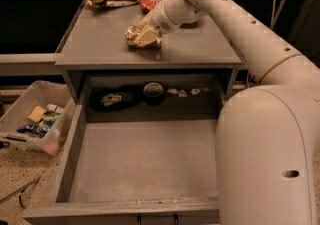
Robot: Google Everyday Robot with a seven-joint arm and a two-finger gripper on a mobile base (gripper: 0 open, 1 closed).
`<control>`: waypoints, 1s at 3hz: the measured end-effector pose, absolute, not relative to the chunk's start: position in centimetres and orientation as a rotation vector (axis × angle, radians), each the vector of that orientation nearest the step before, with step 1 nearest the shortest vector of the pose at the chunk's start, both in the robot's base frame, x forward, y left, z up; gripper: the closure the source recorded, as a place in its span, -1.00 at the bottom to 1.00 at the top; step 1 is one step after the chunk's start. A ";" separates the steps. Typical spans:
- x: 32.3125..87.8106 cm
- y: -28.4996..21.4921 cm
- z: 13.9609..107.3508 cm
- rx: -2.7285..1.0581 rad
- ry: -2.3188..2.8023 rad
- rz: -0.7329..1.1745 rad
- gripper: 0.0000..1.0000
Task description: Pick orange can from top drawer and place on counter
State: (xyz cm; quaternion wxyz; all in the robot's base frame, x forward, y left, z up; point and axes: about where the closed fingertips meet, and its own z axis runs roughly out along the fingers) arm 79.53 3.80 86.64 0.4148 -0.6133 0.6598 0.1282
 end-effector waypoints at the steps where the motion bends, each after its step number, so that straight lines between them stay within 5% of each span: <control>1: 79.5 3.8 86.6 -1.541 1.658 0.322 0.62; 3: 79.5 3.8 86.6 -1.541 1.658 0.322 -0.30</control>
Offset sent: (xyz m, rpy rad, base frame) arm 0.0000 0.0000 0.0000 0.0000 0.0000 0.0000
